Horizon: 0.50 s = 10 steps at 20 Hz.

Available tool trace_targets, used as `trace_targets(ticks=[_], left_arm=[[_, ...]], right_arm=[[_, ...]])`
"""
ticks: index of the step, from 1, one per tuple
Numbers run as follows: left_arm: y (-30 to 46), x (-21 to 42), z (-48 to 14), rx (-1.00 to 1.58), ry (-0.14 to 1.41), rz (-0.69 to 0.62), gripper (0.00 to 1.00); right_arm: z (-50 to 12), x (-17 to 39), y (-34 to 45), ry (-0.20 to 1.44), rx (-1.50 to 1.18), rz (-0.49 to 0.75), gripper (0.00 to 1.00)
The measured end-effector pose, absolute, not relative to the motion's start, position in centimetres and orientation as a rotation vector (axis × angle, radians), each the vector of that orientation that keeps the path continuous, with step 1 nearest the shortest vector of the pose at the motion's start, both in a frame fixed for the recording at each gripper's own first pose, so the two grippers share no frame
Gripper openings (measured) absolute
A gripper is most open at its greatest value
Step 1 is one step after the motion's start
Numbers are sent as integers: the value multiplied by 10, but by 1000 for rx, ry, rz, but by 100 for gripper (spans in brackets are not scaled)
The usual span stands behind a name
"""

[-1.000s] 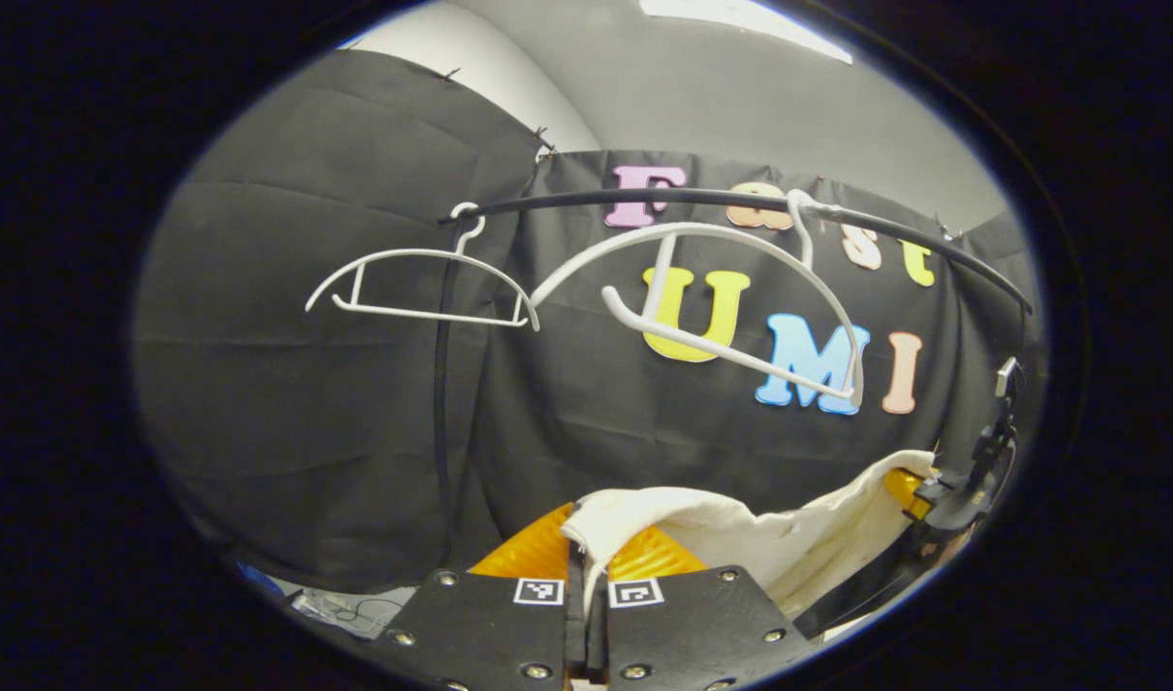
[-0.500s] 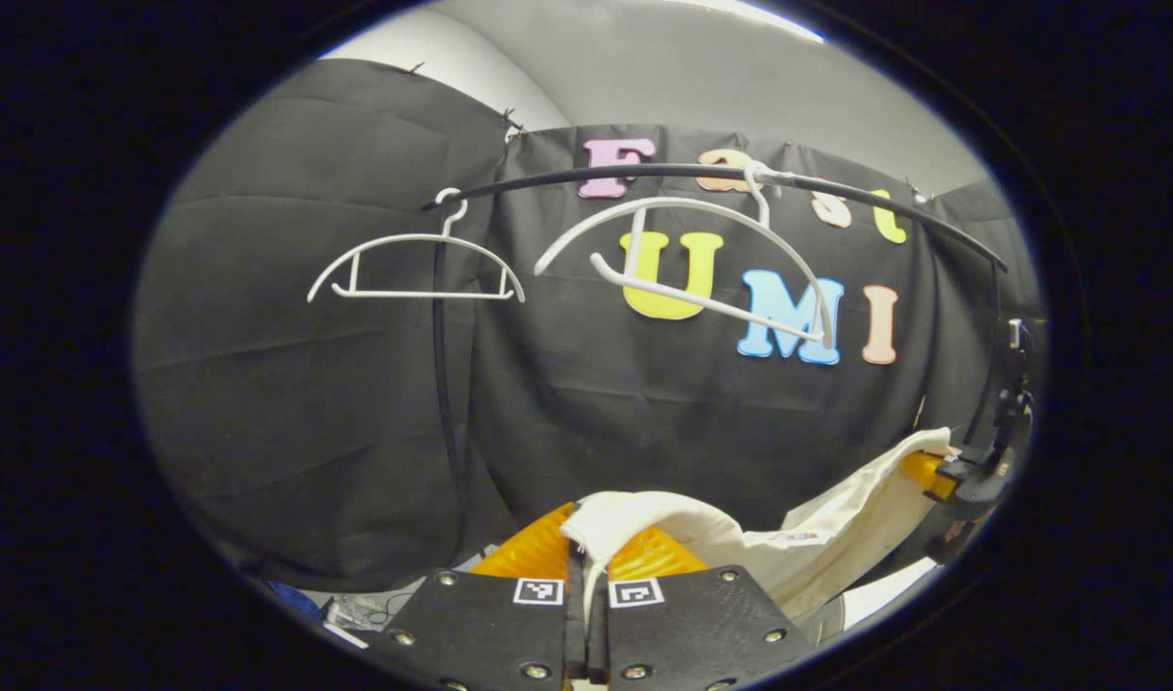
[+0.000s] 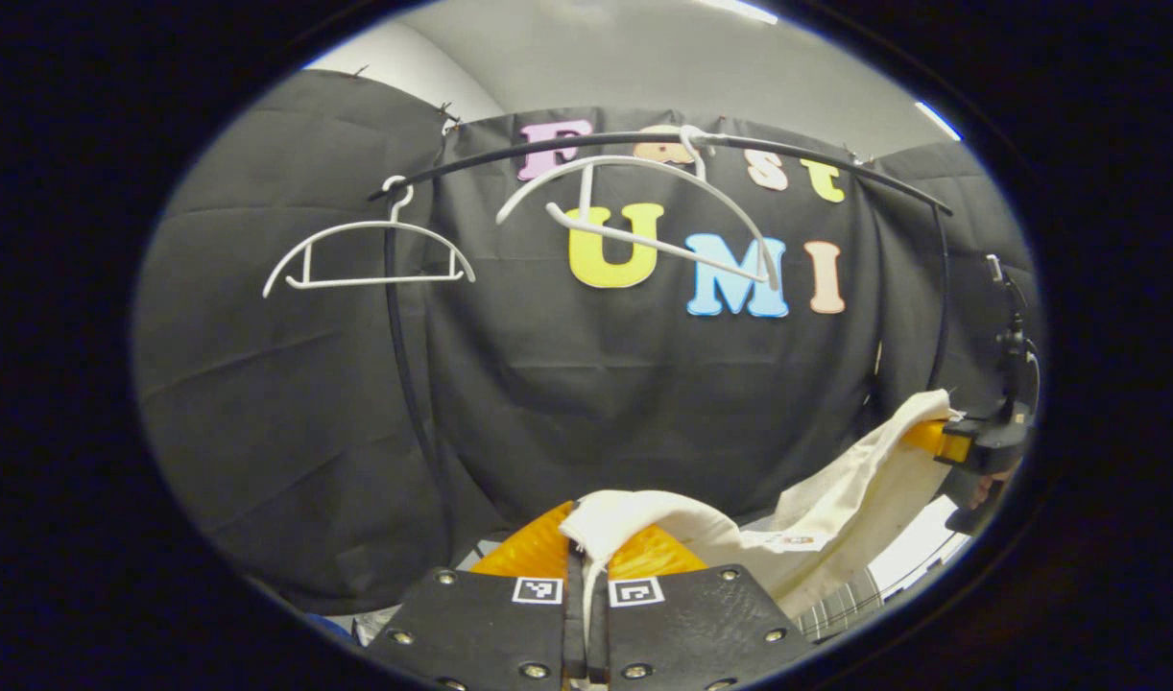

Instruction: Grasp the clothes on the hanger with both hands and then place them into the laundry hamper below.

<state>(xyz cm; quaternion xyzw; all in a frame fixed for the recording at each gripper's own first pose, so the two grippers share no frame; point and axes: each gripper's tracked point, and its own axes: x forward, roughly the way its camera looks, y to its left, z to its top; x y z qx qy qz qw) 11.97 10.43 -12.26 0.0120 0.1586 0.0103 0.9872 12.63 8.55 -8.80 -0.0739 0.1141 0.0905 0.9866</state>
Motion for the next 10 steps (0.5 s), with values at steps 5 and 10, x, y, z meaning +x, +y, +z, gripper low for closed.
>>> trace_targets(ticks=[5, 10], left_arm=[[93, 113, -144, 27, 342, -62, 2], [83, 119, -179, 30, 410, -125, 3]], right_arm=[[-106, 103, 83, 275, -107, 127, 4], [-135, 95, 93, 355, -80, 107, 4]])
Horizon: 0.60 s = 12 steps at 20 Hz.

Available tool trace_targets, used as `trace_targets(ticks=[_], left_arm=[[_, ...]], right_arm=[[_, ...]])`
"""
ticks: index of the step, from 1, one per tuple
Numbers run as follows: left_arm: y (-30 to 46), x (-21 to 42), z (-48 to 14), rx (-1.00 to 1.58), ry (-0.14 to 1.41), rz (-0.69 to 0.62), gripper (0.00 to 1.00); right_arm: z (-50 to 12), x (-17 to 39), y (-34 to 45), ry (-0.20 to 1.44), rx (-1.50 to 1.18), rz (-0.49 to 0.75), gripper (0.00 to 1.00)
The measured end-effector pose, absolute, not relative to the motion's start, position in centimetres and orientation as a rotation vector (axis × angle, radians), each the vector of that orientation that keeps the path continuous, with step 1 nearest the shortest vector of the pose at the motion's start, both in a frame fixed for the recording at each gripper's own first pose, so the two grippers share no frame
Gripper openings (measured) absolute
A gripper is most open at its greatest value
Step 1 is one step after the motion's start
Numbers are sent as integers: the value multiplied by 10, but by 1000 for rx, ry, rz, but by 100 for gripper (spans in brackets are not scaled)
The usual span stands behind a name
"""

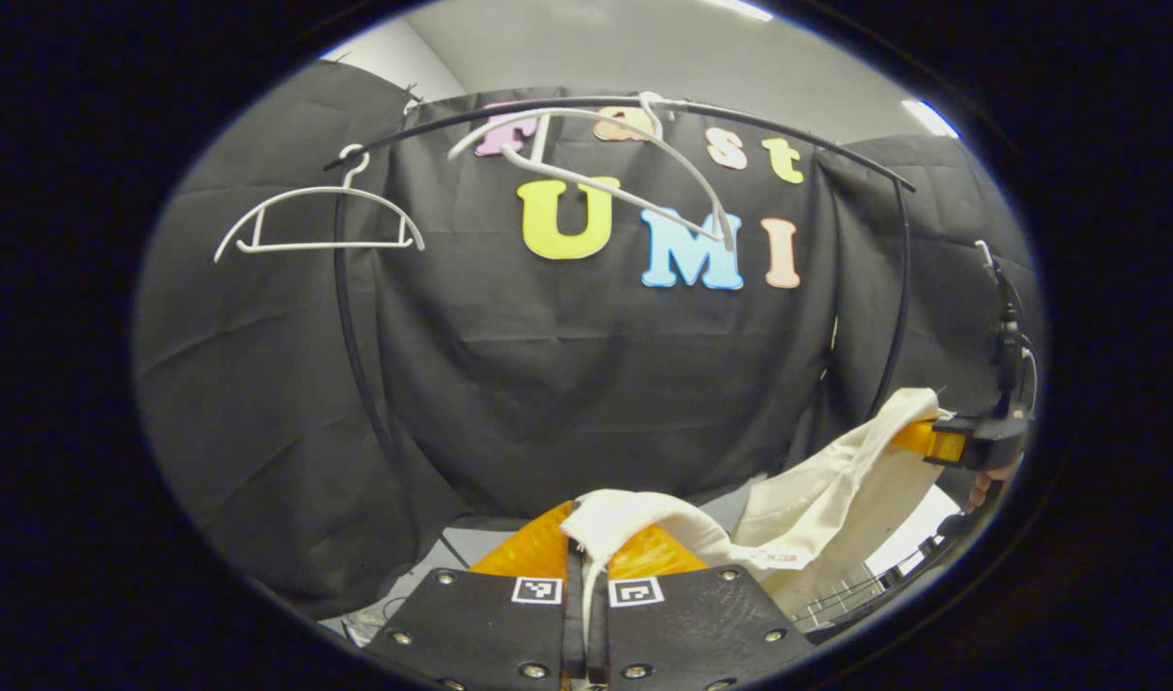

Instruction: Grasp the clothes on the hanger with both hands and then place them into the laundry hamper below.

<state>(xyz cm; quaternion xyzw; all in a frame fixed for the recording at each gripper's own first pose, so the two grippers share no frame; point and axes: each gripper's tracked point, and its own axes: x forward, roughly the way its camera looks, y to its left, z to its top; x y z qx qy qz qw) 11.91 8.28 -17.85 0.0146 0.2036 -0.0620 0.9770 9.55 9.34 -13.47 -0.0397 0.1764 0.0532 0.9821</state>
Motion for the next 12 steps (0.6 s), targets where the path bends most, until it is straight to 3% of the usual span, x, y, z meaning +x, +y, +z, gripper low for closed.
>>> trace_targets(ticks=[4, 10, 12], left_arm=[[80, 122, -218, -25, 488, -143, 3], [69, 137, -274, -48, 577, -195, 3], [63, 143, -289, -33, 603, -218, 4]], right_arm=[[-167, 95, 101, 435, -78, 85, 7], [-224, 89, 106, 594, -55, 56, 1], [-243, 90, 111, 650, -36, 58, 4]])
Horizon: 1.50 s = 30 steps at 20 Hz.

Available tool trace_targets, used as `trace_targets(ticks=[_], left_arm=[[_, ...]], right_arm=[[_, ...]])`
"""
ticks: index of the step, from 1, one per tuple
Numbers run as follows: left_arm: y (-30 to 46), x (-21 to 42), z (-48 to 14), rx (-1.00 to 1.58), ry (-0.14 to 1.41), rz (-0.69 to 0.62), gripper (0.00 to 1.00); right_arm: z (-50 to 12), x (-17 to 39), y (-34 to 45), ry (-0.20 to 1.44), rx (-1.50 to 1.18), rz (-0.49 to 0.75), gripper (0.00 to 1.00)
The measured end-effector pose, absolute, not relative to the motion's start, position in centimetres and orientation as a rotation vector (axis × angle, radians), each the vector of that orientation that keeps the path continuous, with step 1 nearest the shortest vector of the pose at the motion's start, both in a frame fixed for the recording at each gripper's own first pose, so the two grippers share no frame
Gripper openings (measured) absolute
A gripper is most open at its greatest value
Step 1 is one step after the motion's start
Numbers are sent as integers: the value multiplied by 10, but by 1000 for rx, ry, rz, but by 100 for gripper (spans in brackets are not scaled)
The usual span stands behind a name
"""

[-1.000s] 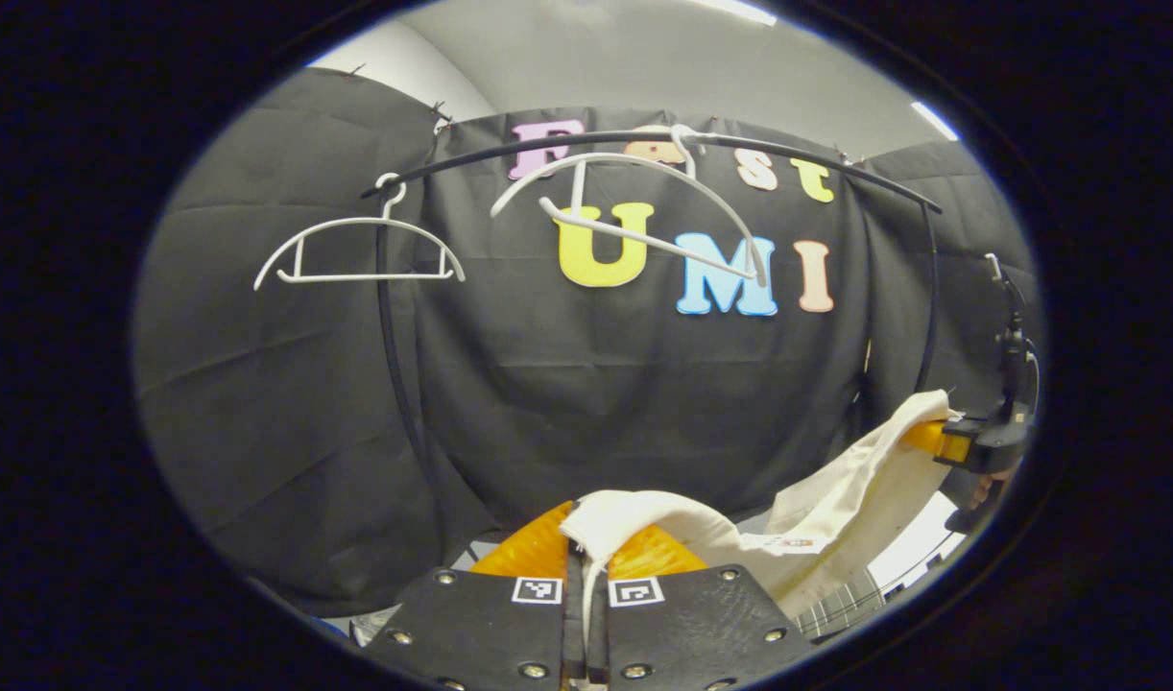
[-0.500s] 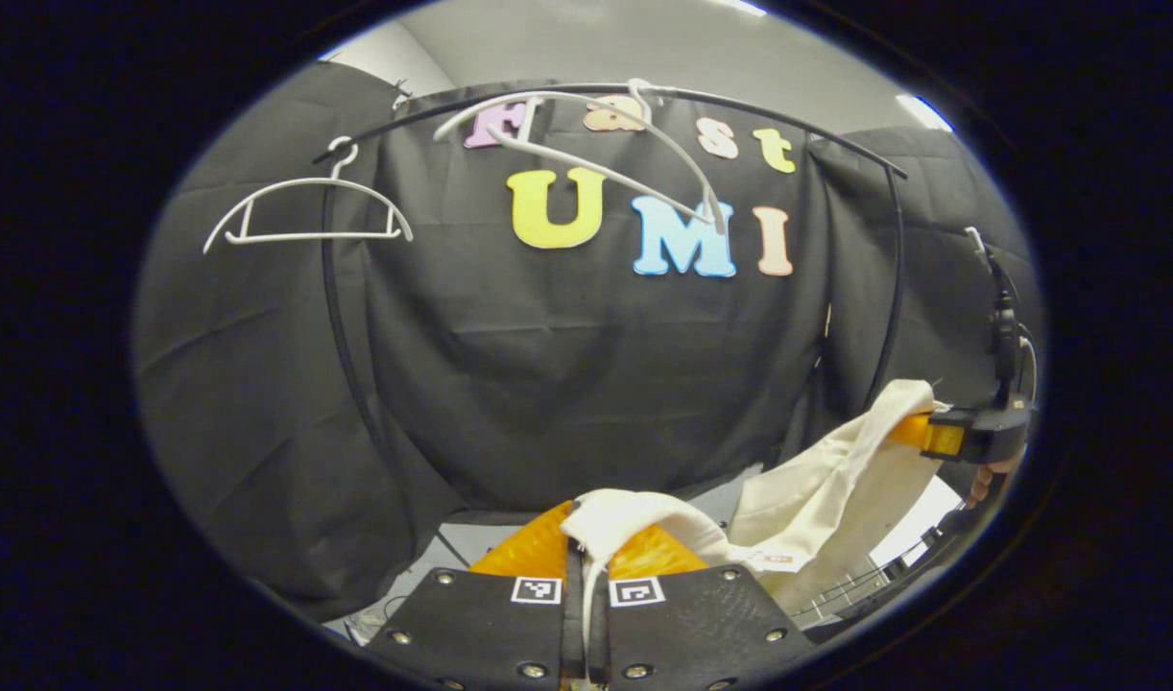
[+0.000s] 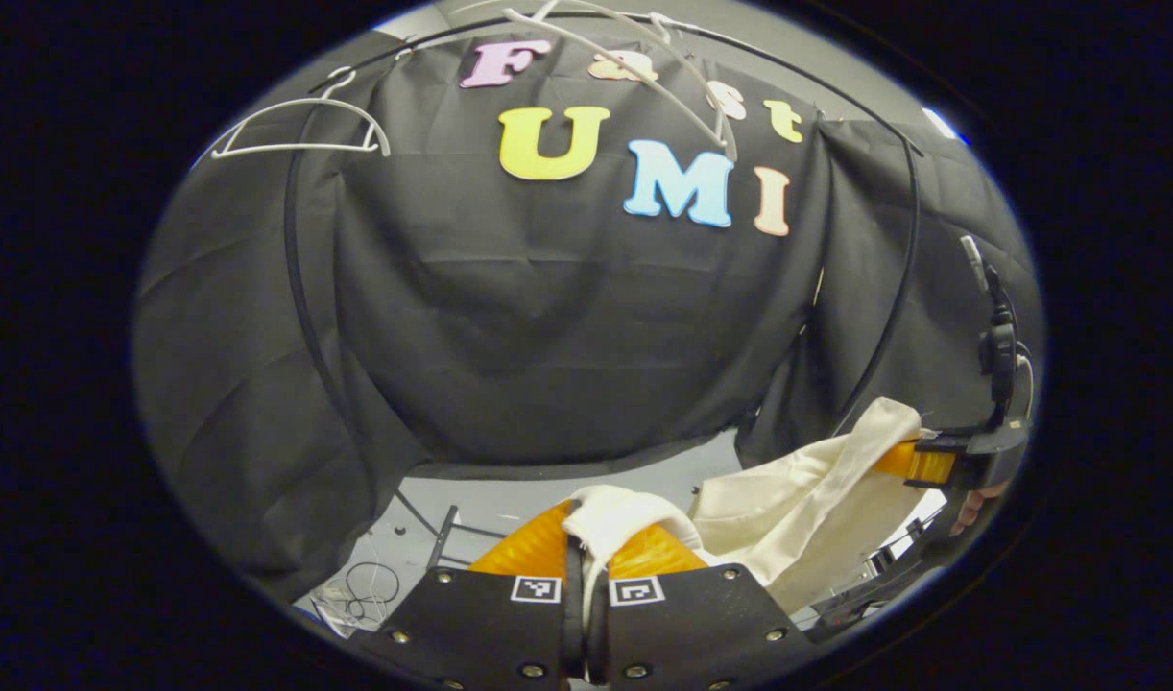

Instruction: Grasp the clothes on the hanger with both hands and then place them into the laundry hamper below.

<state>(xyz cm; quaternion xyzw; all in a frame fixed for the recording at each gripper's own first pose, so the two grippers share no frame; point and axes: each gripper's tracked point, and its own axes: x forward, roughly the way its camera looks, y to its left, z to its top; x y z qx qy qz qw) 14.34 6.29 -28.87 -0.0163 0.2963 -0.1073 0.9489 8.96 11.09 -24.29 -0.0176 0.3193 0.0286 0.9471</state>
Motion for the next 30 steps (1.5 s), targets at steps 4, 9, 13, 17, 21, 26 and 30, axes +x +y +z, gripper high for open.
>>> trace_targets(ticks=[4, 9, 13, 17, 21, 26, 30], left_arm=[[55, 147, -321, -10, 657, -245, 4], [56, 148, -347, 1, 705, -261, 5], [59, 149, -353, 13, 715, -272, 7], [71, 143, -358, -3, 736, -252, 8], [78, 134, -378, -13, 801, -236, 29], [97, 110, -409, 49, 902, -199, 97], [100, 74, -427, 149, 1048, -258, 96]], right_arm=[[-264, 90, 118, 724, -37, 59, 6], [-284, 83, 118, 792, -15, 40, 6], [-284, 83, 115, 811, -13, 25, 6], [-288, 80, 115, 828, -11, 19, 10], [-291, 79, 119, 843, -4, 28, 26], [-280, 73, 130, 828, 0, 83, 99], [-275, 63, 124, 823, 8, 83, 99]])
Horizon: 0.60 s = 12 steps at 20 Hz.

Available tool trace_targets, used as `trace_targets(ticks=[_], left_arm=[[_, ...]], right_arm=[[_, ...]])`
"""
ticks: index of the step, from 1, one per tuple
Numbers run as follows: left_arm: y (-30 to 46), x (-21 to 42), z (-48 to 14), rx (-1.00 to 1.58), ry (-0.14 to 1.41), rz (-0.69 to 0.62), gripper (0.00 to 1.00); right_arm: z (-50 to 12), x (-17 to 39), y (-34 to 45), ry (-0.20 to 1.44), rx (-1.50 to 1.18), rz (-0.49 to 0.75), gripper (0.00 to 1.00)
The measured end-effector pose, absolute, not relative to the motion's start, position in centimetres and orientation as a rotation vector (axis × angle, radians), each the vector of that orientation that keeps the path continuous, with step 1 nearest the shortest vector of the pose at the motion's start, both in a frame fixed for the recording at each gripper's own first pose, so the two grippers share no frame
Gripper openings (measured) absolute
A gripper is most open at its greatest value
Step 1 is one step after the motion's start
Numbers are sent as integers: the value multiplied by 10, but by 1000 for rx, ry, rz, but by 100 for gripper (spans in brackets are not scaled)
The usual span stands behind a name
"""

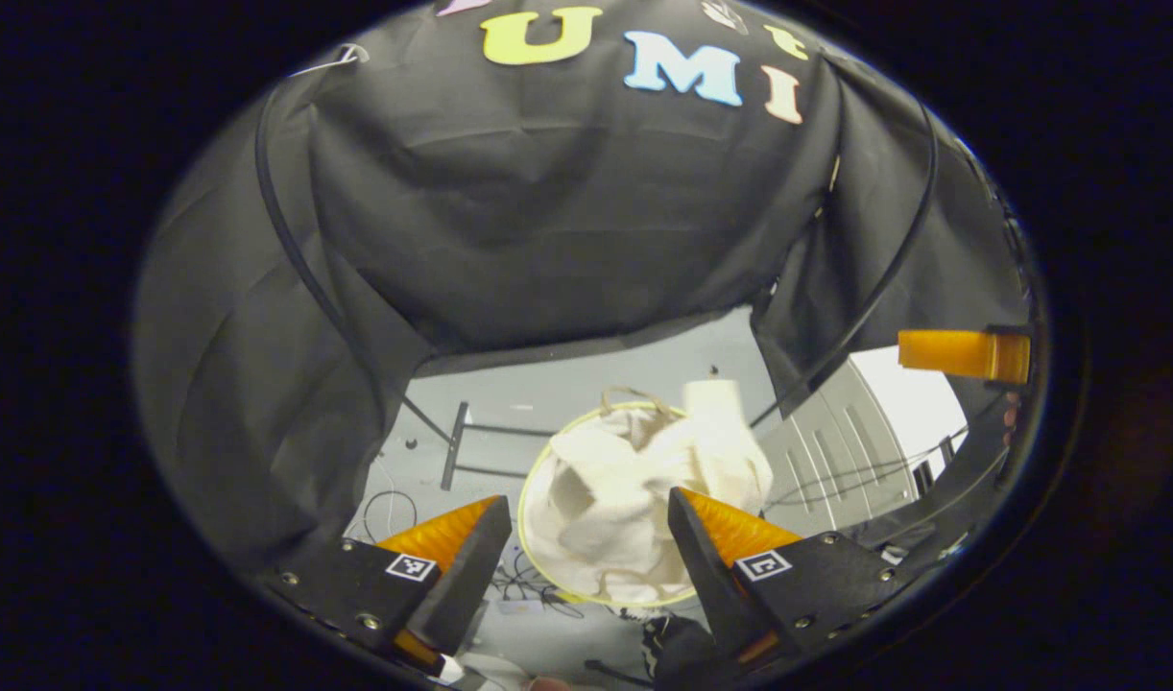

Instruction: Grasp the clothes on the hanger with both hands and then place them into the laundry hamper below.

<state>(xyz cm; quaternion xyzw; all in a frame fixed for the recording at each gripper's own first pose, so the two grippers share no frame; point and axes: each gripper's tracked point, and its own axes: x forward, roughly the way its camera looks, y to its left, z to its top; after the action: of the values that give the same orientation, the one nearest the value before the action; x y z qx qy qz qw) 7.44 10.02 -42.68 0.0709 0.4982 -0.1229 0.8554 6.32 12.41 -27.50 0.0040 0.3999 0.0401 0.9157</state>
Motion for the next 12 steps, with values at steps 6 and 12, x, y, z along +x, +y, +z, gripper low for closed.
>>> trace_targets(ticks=[6, 12], left_arm=[[113, 89, -399, 198, 1008, -258, 98], [100, 79, -329, 134, 835, -201, 97]], right_arm=[[-264, 49, 102, 793, 17, 31, 99], [-234, 47, 67, 682, 39, -35, 98]])
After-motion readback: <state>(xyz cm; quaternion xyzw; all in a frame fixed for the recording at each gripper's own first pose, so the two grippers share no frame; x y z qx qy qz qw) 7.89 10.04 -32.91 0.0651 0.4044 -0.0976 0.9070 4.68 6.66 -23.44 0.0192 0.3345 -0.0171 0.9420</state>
